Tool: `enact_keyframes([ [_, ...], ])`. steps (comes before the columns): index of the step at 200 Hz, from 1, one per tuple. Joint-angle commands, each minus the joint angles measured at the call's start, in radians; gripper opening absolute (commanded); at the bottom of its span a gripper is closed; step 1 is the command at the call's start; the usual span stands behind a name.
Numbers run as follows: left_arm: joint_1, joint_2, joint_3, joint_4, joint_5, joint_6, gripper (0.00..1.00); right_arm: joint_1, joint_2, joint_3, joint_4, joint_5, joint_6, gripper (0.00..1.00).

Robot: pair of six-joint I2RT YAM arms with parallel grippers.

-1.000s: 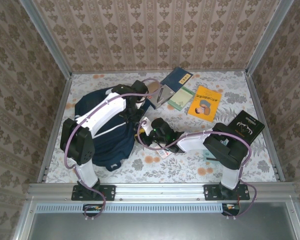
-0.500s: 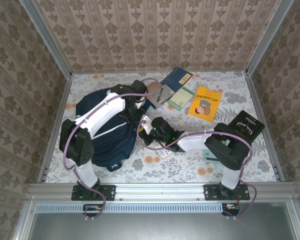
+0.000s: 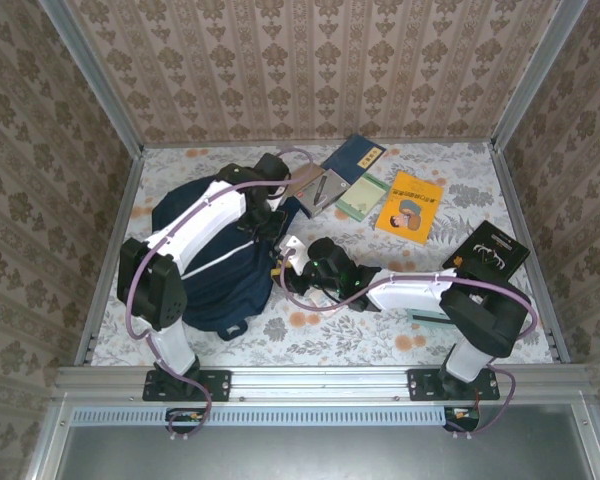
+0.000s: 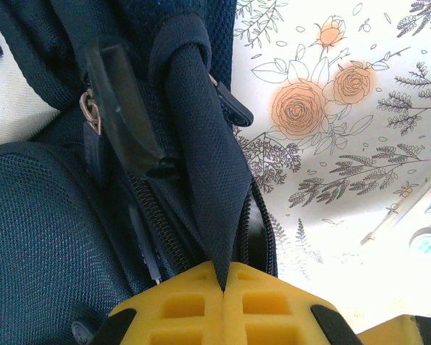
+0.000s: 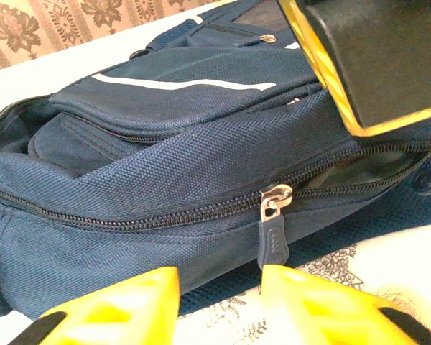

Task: Pack the student bag
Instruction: Unzip the student bag at the middle-left of the table.

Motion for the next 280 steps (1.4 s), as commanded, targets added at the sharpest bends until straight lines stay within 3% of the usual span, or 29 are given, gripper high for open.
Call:
enact_keyframes([
  [1, -0.005, -0.046, -0.006, 0.03, 0.028, 0.006, 0.0, -0.005, 0.042, 0.036, 0.029, 0.016, -0.046, 0.4],
  [59, -0.031, -0.081, -0.025, 0.035, 0.055, 0.028, 0.0, -0.049, 0.114, 0.095, 0.077, -0.023, -0.053, 0.42],
  [91, -0.04, -0.092, -0.037, 0.037, 0.059, 0.039, 0.0, -0.092, 0.113, 0.055, 0.182, -0.147, -0.04, 0.44],
  [115, -0.041, -0.099, -0.042, 0.043, 0.069, 0.039, 0.0, -0.126, 0.126, 0.085, 0.147, -0.279, 0.004, 0.42],
  [155, -0.051, -0.105, -0.039, 0.053, 0.091, 0.044, 0.0, -0.128, 0.149, 0.096, 0.19, -0.329, 0.006, 0.41],
  [172, -0.052, -0.109, -0.042, 0.059, 0.099, 0.044, 0.0, -0.127, 0.16, 0.109, 0.188, -0.366, 0.015, 0.37],
  [218, -0.053, -0.111, -0.049, 0.069, 0.103, 0.036, 0.0, -0.124, 0.155, 0.103, 0.191, -0.365, 0.03, 0.12],
  [280, -0.041, -0.109, -0.048, 0.075, 0.089, 0.027, 0.0, -0.12, 0.099, 0.062, 0.162, -0.349, 0.039, 0.0],
])
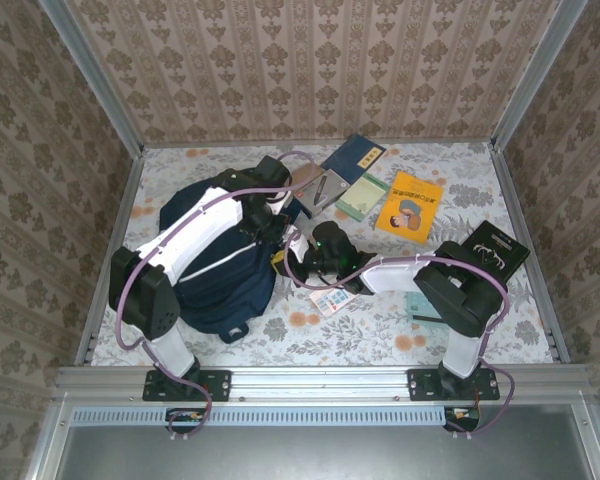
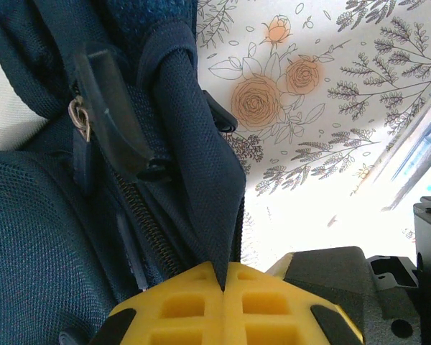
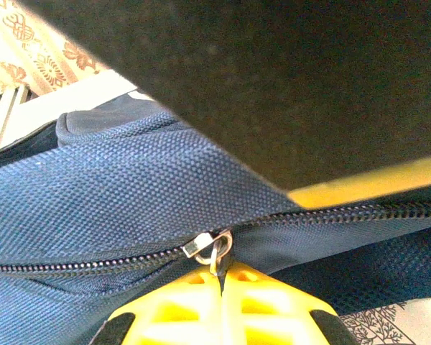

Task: Pack the student bag
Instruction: Unzip the student bag at the middle-left of the table.

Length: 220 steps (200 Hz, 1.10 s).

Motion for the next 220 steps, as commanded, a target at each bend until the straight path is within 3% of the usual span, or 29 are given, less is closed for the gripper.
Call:
enact_keyframes([
  [1, -0.006, -0.038, -0.001, 0.043, 0.044, 0.008, 0.0, 0.009, -0.057, -0.006, 0.04, -0.004, 0.011, 0.0],
  [31, -0.003, -0.038, -0.003, 0.046, 0.049, 0.007, 0.0, 0.017, -0.07, -0.019, 0.033, 0.029, 0.011, 0.0],
  [35, -0.003, -0.038, -0.003, 0.047, 0.051, 0.007, 0.0, 0.016, -0.067, -0.021, 0.038, 0.042, 0.012, 0.1],
  [39, -0.002, -0.038, -0.002, 0.046, 0.057, 0.007, 0.0, 0.017, -0.065, -0.023, 0.044, 0.049, 0.015, 0.13],
  [74, -0.003, -0.04, -0.004, 0.049, 0.073, 0.005, 0.0, 0.015, -0.041, -0.025, 0.108, 0.101, 0.031, 0.1],
  [121, -0.003, -0.045, -0.011, 0.045, 0.079, 0.002, 0.0, 0.014, -0.023, -0.032, 0.212, 0.115, 0.071, 0.21],
  [130, -0.003, -0.045, -0.011, 0.046, 0.081, 0.003, 0.0, 0.015, -0.016, -0.032, 0.223, 0.112, 0.075, 0.19],
  [159, -0.003, -0.046, -0.011, 0.046, 0.077, 0.002, 0.0, 0.015, -0.004, -0.014, 0.197, 0.092, 0.077, 0.0],
  [220, 0.038, -0.039, 0.002, 0.059, 0.048, -0.03, 0.0, 0.023, -0.067, -0.037, 0.068, 0.085, 0.043, 0.0],
])
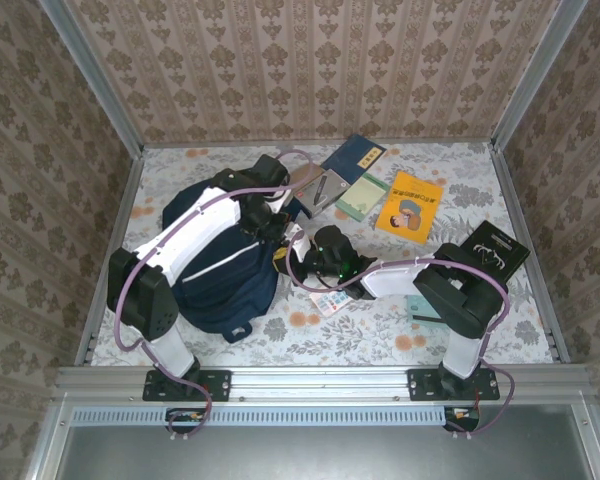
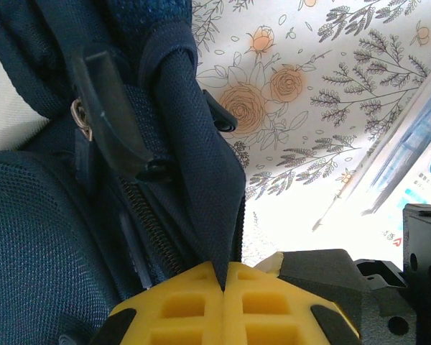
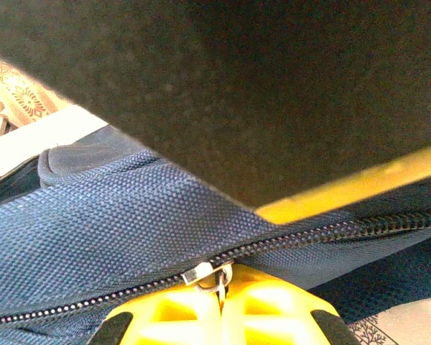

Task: Pack the student bag
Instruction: Unzip the student bag at the middle-left of the table.

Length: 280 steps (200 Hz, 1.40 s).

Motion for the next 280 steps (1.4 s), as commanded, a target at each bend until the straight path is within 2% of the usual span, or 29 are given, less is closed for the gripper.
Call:
enact_keyframes([
  [1, 0.023, -0.03, 0.009, 0.038, 0.006, -0.027, 0.0, 0.011, -0.06, 0.004, -0.032, -0.012, -0.024, 0.0],
  [48, 0.063, 0.03, 0.052, 0.051, -0.065, -0.079, 0.0, 0.073, -0.155, 0.0, -0.203, -0.011, -0.111, 0.0],
  [107, 0.114, 0.145, 0.185, 0.065, -0.065, -0.178, 0.0, 0.175, -0.187, 0.05, -0.416, -0.003, -0.183, 0.0],
  [152, 0.161, 0.218, 0.276, 0.096, -0.055, -0.319, 0.0, 0.246, -0.14, 0.116, -0.452, 0.007, -0.171, 0.0],
  [171, 0.168, 0.236, 0.293, 0.119, -0.089, -0.401, 0.0, 0.272, -0.1, 0.155, -0.471, 0.004, -0.168, 0.0],
  [174, 0.195, 0.238, 0.294, 0.125, -0.092, -0.414, 0.0, 0.277, -0.093, 0.16, -0.472, 0.004, -0.168, 0.0],
  [193, 0.233, 0.248, 0.295, 0.18, -0.082, -0.503, 0.0, 0.294, -0.058, 0.182, -0.474, 0.005, -0.166, 0.0],
  [227, 0.238, 0.275, 0.341, 0.211, 0.007, -0.449, 0.0, 0.276, -0.028, 0.188, -0.466, 0.054, -0.129, 0.0],
  [245, 0.237, 0.232, 0.287, 0.19, 0.028, -0.398, 0.18, 0.248, -0.016, 0.198, -0.474, 0.061, -0.098, 0.0],
  [249, 0.237, 0.216, 0.264, 0.19, 0.027, -0.39, 0.25, 0.241, -0.013, 0.199, -0.474, 0.061, -0.093, 0.0],
  [264, 0.239, 0.119, 0.149, 0.19, 0.011, -0.357, 0.46, 0.221, -0.007, 0.2, -0.47, 0.064, -0.093, 0.0],
  [280, 0.252, -0.003, 0.013, 0.179, -0.011, -0.331, 0.62, 0.194, -0.005, 0.2, -0.471, 0.07, -0.093, 0.0],
])
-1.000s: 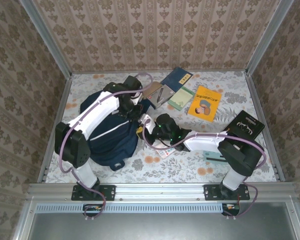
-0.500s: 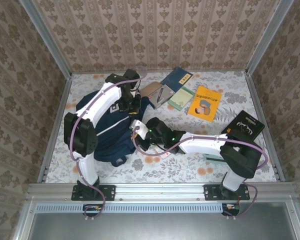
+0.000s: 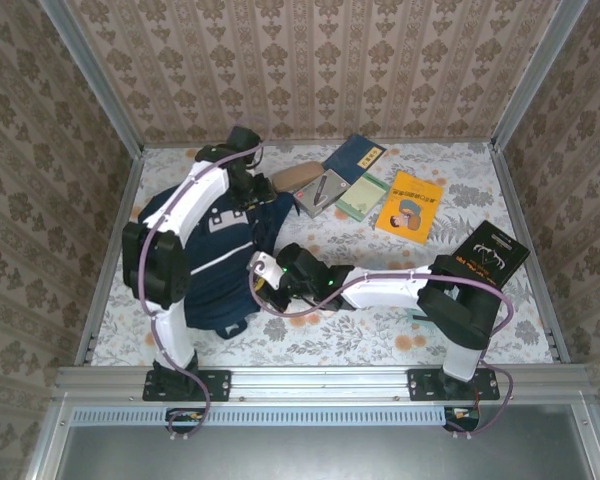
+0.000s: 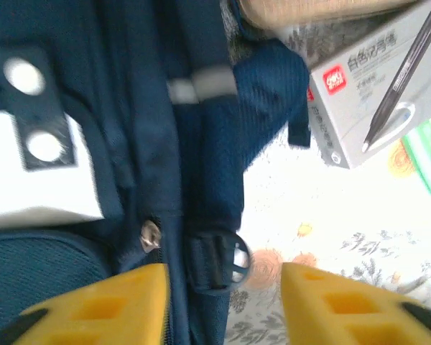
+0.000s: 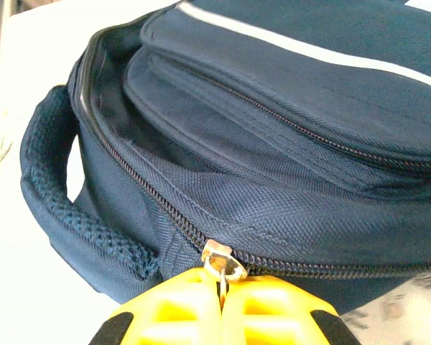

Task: Pack the student bag
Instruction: Unzip the student bag at the middle-left of the table.

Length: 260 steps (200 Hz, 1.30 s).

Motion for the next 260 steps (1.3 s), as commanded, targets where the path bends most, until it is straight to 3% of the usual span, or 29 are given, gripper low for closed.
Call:
enact_keyframes([
  [1, 0.024, -0.193, -0.151, 0.041, -0.048, 0.06, 0.63, -0.024, 0.008, 0.023, -0.011, -0.063, 0.019, 0.0],
  [47, 0.098, -0.569, -0.554, -0.049, -0.096, 0.066, 0.61, -0.105, 0.0, 0.022, -0.038, -0.087, 0.003, 0.0],
  [74, 0.115, -0.753, -0.733, -0.137, -0.159, -0.014, 0.54, -0.134, 0.007, 0.034, -0.065, -0.095, -0.026, 0.0],
  [106, 0.119, -0.909, -0.943, -0.069, -0.074, -0.128, 0.52, -0.181, 0.022, 0.043, -0.075, -0.089, -0.049, 0.0],
  [127, 0.095, -0.901, -1.04, 0.064, 0.012, -0.206, 0.5, -0.211, 0.021, 0.047, -0.083, -0.107, -0.052, 0.0],
  [186, -0.048, -0.728, -1.106, 0.45, 0.062, -0.379, 0.52, -0.198, 0.004, 0.053, -0.112, -0.142, -0.02, 0.0],
  [260, -0.146, -0.629, -1.05, 0.606, 0.025, -0.423, 0.48, -0.039, -0.028, 0.004, -0.117, -0.132, 0.087, 0.0],
])
